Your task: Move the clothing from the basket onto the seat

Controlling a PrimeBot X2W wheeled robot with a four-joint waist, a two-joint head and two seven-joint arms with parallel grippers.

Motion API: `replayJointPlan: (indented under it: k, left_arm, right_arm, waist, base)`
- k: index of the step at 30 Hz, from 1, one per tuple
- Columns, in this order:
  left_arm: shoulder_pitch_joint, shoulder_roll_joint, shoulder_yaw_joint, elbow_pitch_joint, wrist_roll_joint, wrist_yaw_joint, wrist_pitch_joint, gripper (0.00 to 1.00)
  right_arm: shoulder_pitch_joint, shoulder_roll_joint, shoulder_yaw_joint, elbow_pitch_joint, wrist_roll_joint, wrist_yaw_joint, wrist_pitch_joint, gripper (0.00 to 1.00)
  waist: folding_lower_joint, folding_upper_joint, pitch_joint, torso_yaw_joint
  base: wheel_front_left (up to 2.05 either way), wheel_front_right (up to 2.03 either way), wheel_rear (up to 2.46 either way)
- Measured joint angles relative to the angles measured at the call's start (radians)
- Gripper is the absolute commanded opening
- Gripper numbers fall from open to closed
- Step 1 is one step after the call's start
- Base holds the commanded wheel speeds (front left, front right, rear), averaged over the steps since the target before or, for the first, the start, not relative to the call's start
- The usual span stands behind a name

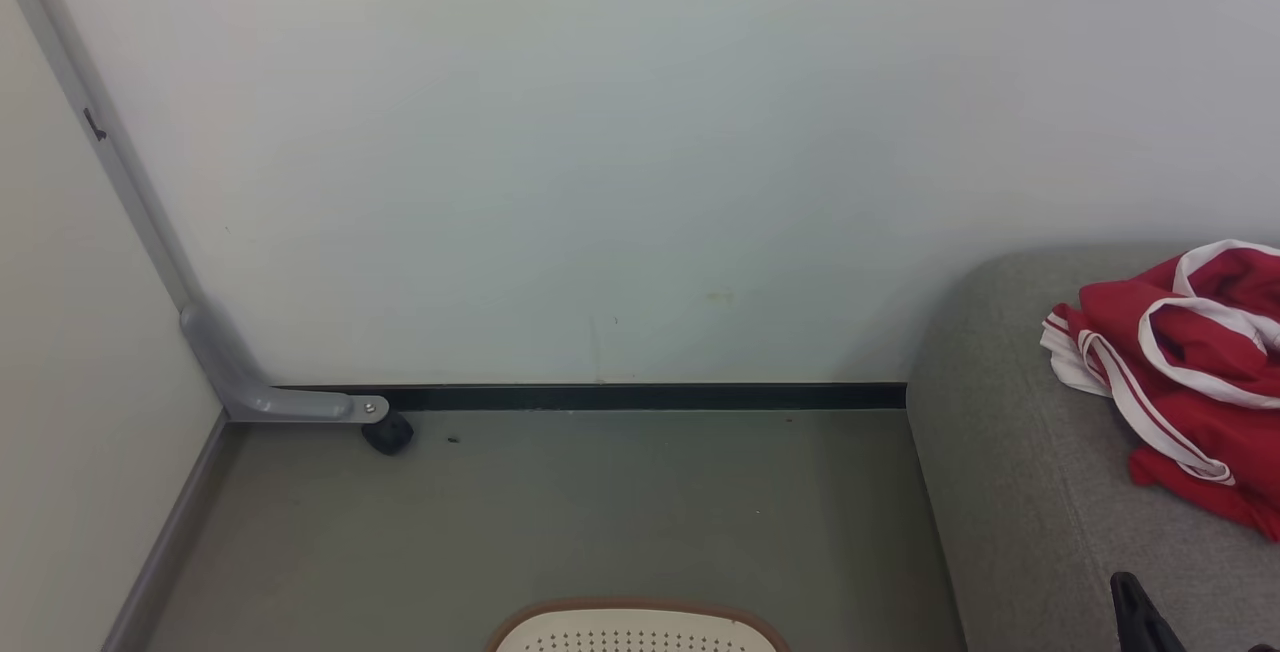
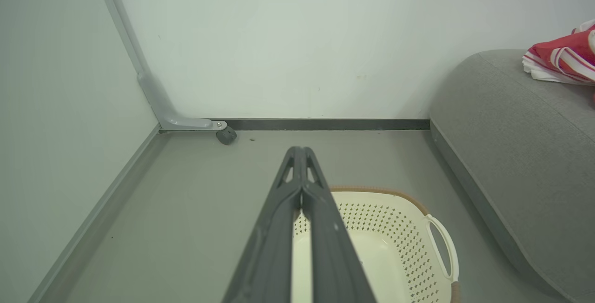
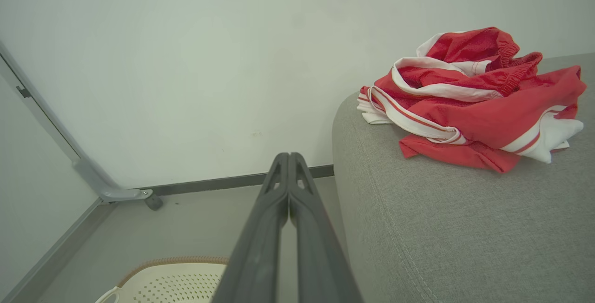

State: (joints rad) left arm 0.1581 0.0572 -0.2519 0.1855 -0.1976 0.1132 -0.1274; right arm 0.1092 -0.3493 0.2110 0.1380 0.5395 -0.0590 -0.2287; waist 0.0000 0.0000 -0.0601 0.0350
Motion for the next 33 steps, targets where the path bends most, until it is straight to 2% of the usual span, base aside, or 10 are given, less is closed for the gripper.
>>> replayJointPlan:
  k: [33]
  left_arm:
    - [-0.057,-0.002,0.118,0.037,-0.509,-0.080,0.091,0.00]
  right_arm:
    - [-0.063,0.111,-0.127,0.058,0.376,0.061,0.129,0.00]
  waist:
    - [0.0000,0.0000,0.023,-0.013]
  base:
    - [0.00,0.00,0.00]
